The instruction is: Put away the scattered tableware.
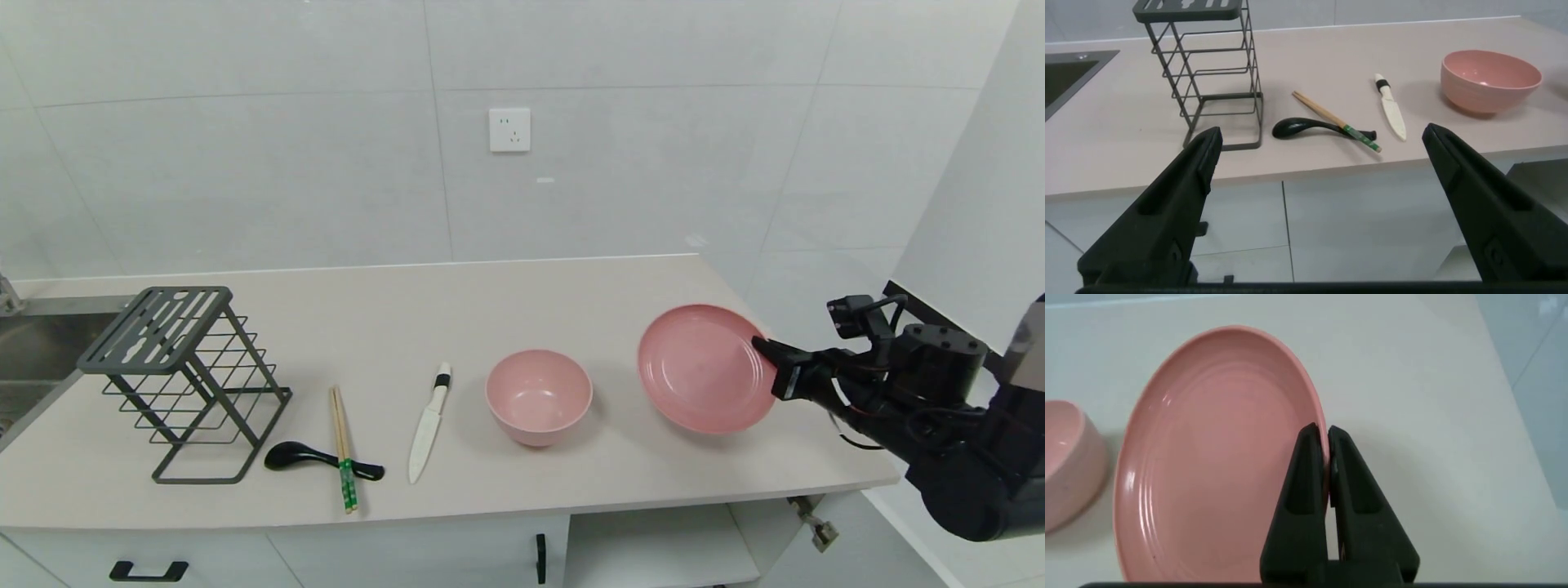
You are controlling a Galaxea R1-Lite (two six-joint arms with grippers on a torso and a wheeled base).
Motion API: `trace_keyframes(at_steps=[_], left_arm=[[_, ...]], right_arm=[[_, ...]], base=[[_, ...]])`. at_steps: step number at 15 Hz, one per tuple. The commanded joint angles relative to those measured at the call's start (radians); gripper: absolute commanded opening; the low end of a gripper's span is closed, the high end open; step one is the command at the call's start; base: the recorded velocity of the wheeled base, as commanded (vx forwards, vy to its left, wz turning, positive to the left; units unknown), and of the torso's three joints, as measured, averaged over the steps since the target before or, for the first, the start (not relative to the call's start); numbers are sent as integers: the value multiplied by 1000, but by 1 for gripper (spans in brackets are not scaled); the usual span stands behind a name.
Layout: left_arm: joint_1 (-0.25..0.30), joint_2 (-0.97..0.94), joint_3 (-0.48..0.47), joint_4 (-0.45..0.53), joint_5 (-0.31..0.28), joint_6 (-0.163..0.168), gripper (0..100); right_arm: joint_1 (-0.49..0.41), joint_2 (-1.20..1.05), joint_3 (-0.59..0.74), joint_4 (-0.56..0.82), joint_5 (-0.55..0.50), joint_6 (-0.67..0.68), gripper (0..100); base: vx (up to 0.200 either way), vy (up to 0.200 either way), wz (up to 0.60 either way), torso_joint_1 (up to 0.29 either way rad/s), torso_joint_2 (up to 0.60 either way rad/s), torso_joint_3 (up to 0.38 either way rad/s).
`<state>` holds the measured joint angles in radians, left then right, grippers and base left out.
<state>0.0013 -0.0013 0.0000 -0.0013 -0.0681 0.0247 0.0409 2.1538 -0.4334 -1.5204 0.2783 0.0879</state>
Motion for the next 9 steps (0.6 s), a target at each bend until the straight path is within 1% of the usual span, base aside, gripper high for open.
trace_keyframes(at_steps=[1, 4, 5, 7, 8, 9], left_arm=[[0, 1, 0, 0, 1, 0, 100], [0, 1, 0, 0, -1, 1, 100], [0, 1, 0, -2, -2, 3, 100], [0, 1, 0, -2, -2, 3, 100], [0, 1, 0, -2, -10, 15, 100], [0, 1, 0, -9, -45, 52, 100]], right_arm=[[19, -118, 58, -15, -1, 4, 0], [24, -261, 188, -17, 1, 7, 0], [13, -292, 252, -21, 5, 4, 0], [-12, -295, 269, -41, 7, 4, 0], [-35, -295, 300, -50, 7, 4, 0], [-59, -299, 371, -50, 12, 6, 0]], base=[[0, 0, 0, 0, 0, 0], [0, 0, 0, 0, 0, 0], [0, 0, 0, 0, 0, 0], [0, 0, 0, 0, 0, 0], [0, 0, 0, 0, 0, 0], [0, 0, 0, 0, 0, 0]])
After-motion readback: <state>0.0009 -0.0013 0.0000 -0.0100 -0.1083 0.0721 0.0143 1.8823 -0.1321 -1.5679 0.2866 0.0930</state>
